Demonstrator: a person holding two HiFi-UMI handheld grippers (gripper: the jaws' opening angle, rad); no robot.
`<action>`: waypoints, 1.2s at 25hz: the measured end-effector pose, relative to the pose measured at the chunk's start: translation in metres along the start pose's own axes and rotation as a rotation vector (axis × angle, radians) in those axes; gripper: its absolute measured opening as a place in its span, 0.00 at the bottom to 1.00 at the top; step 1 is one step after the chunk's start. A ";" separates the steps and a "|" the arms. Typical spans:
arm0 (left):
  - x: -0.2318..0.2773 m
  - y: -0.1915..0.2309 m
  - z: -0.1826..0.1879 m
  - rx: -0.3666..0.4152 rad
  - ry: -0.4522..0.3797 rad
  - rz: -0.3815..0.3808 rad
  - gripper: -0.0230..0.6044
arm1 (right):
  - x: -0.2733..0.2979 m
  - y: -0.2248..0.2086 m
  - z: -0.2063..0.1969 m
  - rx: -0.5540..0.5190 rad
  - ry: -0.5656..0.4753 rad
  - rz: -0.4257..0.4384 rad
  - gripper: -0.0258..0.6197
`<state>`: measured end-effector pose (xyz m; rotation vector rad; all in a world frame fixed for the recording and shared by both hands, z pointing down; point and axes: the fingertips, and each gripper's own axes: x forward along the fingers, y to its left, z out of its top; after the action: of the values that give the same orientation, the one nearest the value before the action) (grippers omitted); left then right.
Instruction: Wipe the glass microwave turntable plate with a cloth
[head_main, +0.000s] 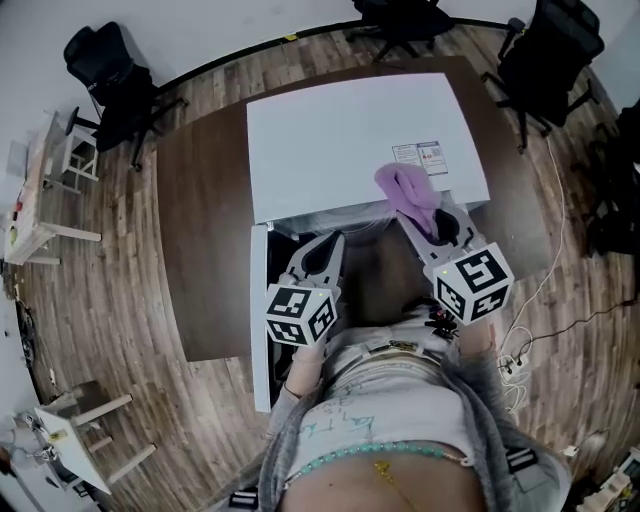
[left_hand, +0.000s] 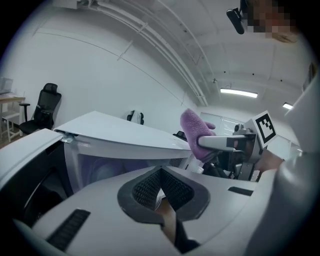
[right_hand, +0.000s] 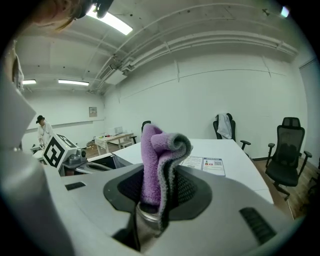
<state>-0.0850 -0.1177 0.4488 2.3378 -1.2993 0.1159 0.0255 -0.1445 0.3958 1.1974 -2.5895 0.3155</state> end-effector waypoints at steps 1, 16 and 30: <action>0.002 0.000 -0.003 -0.004 0.000 0.018 0.05 | 0.000 -0.003 0.000 -0.003 0.001 0.014 0.23; 0.020 0.010 -0.024 -0.070 0.025 0.173 0.05 | 0.018 -0.017 -0.005 -0.011 0.040 0.156 0.23; 0.035 0.036 -0.057 -0.067 0.134 0.204 0.05 | 0.033 -0.019 -0.008 0.001 0.053 0.148 0.24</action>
<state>-0.0872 -0.1368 0.5224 2.0990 -1.4475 0.2835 0.0209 -0.1774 0.4157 0.9851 -2.6369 0.3729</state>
